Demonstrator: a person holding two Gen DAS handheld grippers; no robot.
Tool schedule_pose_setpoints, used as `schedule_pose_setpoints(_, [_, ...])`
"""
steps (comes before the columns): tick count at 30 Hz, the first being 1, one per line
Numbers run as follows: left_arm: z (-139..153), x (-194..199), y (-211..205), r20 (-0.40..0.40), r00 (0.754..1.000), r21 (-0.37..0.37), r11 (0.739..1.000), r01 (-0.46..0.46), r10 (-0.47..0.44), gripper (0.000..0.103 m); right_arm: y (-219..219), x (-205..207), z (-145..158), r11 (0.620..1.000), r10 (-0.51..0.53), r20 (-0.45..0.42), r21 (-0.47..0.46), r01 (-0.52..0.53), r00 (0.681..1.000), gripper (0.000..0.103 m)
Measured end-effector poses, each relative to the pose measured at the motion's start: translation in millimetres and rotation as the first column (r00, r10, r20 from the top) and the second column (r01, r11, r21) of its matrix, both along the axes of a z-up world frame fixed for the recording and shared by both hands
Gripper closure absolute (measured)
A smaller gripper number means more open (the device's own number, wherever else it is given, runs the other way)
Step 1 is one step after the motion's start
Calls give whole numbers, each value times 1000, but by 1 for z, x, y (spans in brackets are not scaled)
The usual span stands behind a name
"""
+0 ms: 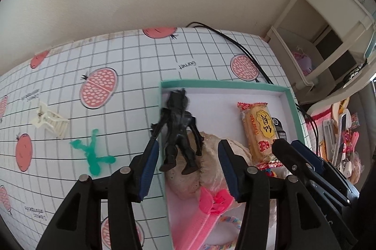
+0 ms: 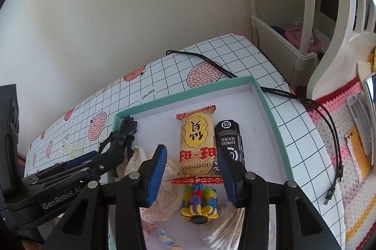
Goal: Organize objects
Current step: 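Open both grippers to drop the figure and snack bar into the tray, then move both grippers toward the white claw clip and green plastic toy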
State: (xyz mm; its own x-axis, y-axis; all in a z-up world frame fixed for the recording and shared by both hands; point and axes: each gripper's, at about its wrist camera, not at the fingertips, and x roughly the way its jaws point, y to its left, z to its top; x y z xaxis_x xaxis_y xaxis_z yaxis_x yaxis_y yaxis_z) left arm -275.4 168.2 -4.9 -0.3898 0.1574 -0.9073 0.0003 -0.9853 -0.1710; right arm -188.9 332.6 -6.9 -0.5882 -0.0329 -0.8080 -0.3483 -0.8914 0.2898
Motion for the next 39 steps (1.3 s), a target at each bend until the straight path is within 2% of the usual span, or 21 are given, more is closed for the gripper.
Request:
schedule_pose_setpoints(7, [10,9,-11,-38,998,-22,999,-41,40,48,-1,-2,-1,1000,2,18,17,-2,1000,54])
schedule_pose_setpoints(9, [10,10,-15,-46,997,-24,998,-61,59,41,-1,-2,-2,1000,-4,19,20,3,1000,44])
schedule_pose_setpoints(19, [9,13,-30,-70,988,-54,988,-143,139,32,0,-1,-2,1000,-9,11,27,9,1000,25])
schedule_pose_setpoints(21, [8,14,-33,-72,986,-64,986,-156,151,18,1,-1,-3,999,-18,15,28,17,1000,19])
schedule_pose_setpoints(25, [7,16,-39,-78,982,-67,982,-177,171,18,5,0,-6,999,-32,23,16,32,999,18])
schedule_pose_setpoints(33, [5,18,-47,-85,977,-80,976,-204,197,12,3,-1,-6,999,-29,14,16,29,999,6])
schedule_pose_setpoints(36, [4,18,-49,-86,975,-80,974,-212,205,4,3,-2,-7,1000,-25,16,17,24,1000,2])
schedule_pose_setpoints(39, [3,19,-50,-93,974,-88,973,-215,207,2,2,-2,-7,1000,-20,20,22,19,1000,0])
